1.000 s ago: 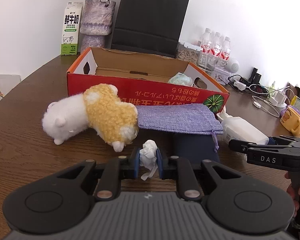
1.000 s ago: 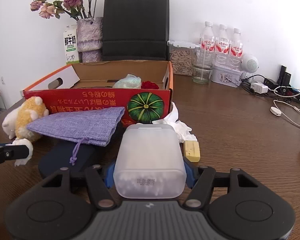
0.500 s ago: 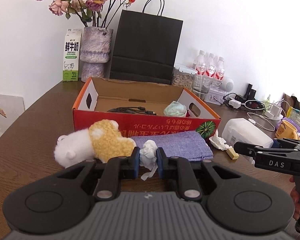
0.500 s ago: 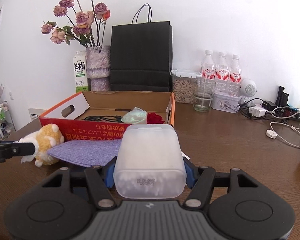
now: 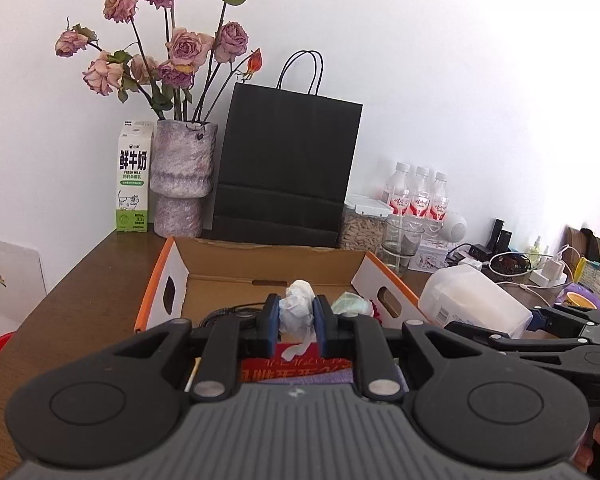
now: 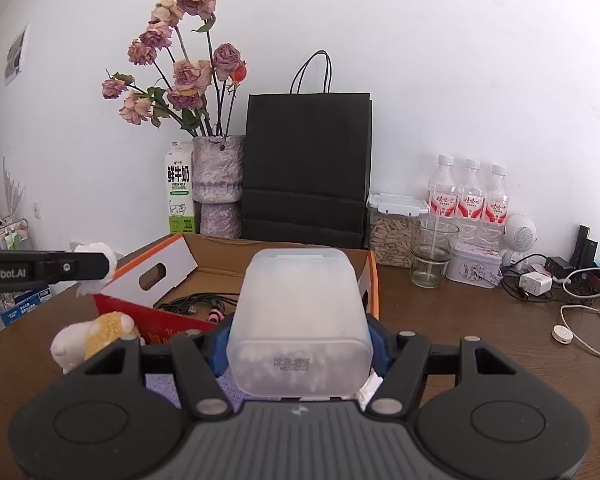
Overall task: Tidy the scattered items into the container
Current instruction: 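Carry the tissue and plastic box into the cardboard box with both tools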
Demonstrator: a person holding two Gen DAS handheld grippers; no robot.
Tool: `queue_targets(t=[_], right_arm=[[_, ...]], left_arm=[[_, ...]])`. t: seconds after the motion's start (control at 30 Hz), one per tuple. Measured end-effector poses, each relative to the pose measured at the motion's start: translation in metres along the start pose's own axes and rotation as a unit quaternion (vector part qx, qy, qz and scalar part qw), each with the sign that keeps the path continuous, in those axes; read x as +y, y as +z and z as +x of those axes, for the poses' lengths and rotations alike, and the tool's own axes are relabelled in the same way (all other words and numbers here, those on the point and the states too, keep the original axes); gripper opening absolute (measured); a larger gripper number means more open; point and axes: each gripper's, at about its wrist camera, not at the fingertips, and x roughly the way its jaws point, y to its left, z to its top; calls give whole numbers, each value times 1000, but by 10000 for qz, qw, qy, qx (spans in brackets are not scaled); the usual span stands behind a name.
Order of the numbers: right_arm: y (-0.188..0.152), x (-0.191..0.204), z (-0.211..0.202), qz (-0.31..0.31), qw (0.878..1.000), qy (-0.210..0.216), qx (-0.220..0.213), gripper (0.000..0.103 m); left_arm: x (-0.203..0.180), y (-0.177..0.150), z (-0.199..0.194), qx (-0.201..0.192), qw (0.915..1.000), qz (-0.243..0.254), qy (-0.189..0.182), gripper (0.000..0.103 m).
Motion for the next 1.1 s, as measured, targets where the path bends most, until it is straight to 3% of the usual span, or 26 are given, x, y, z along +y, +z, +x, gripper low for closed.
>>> queue_targets(t=[0.3,0.53,0.83,1.1], right_arm=[[19,8,41,-51,9997,221,-59,63],[29,13,87,-67,9991,415,-1,63],[12,12,145,-175,9969,480,599,63],[3,11,152,-203,9961,431,737,63]], left_arm=[[2,20,42,-108,9999,5,-58,18],[12,25,87,41,10000,-20,-3,18],[34,8,142,708,9972,-67,216,18],[37,-5,156,1011,9943,31,329,18]])
